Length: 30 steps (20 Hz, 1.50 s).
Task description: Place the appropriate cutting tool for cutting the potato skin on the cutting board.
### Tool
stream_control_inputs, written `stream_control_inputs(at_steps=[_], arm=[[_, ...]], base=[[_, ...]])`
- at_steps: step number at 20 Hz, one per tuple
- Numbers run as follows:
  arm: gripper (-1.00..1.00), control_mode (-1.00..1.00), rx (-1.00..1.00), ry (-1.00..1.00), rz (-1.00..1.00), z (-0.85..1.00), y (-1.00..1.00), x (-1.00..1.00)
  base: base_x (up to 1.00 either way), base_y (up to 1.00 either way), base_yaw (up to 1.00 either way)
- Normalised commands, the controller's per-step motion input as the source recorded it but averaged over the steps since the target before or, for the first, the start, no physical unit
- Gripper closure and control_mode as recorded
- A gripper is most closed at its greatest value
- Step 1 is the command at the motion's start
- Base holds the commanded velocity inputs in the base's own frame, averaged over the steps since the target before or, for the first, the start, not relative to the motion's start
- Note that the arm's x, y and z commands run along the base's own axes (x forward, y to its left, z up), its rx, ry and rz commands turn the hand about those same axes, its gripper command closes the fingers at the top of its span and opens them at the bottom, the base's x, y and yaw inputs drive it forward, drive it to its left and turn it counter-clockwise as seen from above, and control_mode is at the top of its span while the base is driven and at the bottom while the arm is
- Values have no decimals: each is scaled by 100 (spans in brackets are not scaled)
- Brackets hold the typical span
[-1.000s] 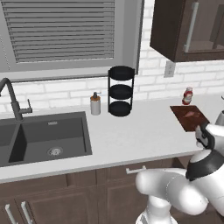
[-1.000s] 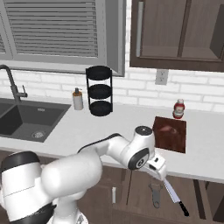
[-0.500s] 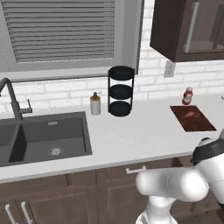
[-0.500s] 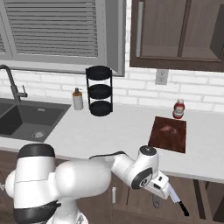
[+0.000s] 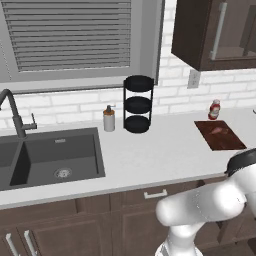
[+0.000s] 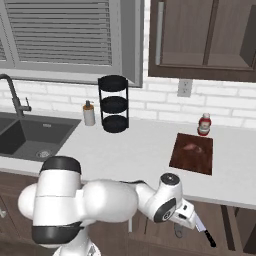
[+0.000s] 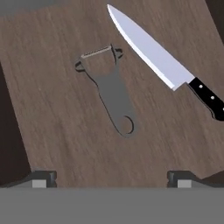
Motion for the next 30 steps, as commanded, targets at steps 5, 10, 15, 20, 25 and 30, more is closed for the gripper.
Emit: stream_control_inputs(at_steps=[5,10,15,20,25,30], arm=[[-100,-100,3,-13,4,0,-23,8],[-100,-100,0,-13,5,-4,-28,21],[-100,-100,0,0,0,-12,0,1],[-100,-100,0,1,0,-9,0,2],[-100,-100,0,0,0,-15,0,24],[-100,-100,0,0,0,-13,0,3]], base=[[0,0,0],[0,0,0],[0,0,0],[0,0,0],[0,0,0],[0,0,0]])
